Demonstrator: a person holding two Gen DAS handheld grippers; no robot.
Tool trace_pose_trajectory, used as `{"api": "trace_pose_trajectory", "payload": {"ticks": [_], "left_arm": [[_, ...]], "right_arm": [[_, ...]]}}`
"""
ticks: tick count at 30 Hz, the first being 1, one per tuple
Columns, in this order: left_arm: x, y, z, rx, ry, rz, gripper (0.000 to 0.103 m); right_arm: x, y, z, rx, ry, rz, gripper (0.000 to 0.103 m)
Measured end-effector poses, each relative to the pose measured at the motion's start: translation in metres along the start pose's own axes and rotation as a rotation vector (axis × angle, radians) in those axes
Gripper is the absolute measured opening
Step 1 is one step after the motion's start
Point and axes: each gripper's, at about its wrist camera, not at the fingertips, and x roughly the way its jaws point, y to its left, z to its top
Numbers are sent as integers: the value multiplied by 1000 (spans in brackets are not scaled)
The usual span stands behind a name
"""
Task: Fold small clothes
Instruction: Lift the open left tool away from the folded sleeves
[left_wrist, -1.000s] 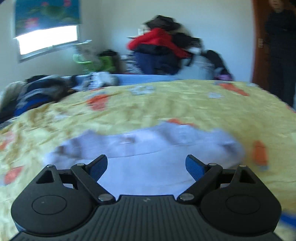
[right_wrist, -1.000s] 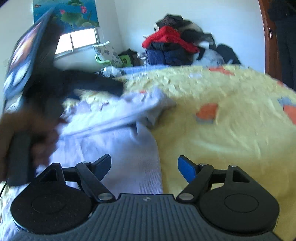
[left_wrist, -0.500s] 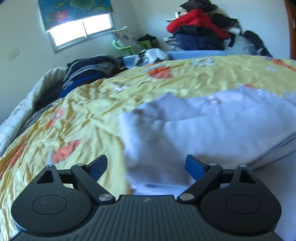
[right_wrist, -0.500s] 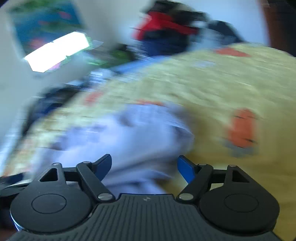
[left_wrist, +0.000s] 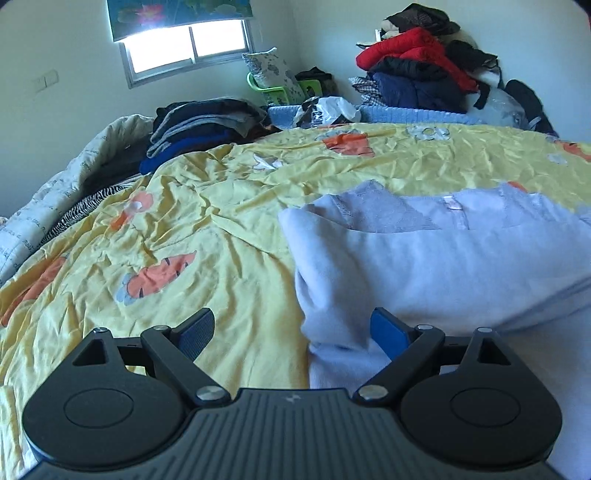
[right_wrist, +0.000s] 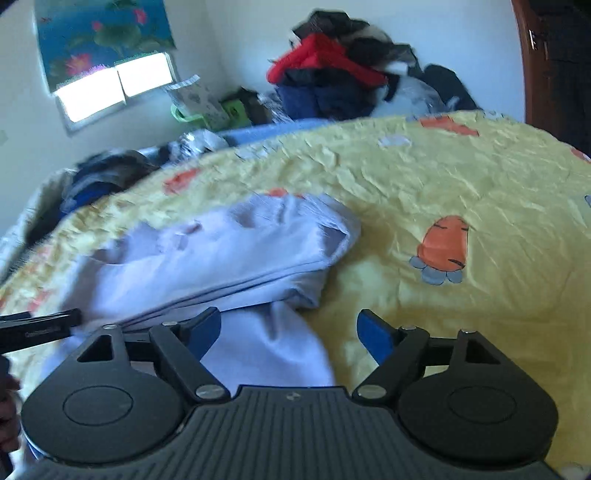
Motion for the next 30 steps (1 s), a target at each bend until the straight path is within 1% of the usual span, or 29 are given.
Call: {"api": "trace_pose_trajectory", "payload": {"ticks": [3, 11, 18, 22, 27, 30], "left_arm": [[-13, 0, -9, -18, 8, -41, 93], [-33, -3, -36, -44, 50, -91, 93], [-45, 1, -51, -67, 75, -105, 93], [-52, 0, -58, -65, 73, -103, 93], [-60, -2, -66, -69, 71, -100, 93], [-64, -3, -71, -78, 71, -103, 93]], "right_arm": [[-18, 7, -10, -40, -11, 29, 88], [-29, 13, -32, -50, 39, 48, 88], [-38, 10, -45, -23, 53, 60, 88], [-41, 8, -51, -13, 60, 65, 87], [-44, 9, -58, -42, 59, 70, 88], [-45, 12, -63, -77, 50, 49, 91]]}}
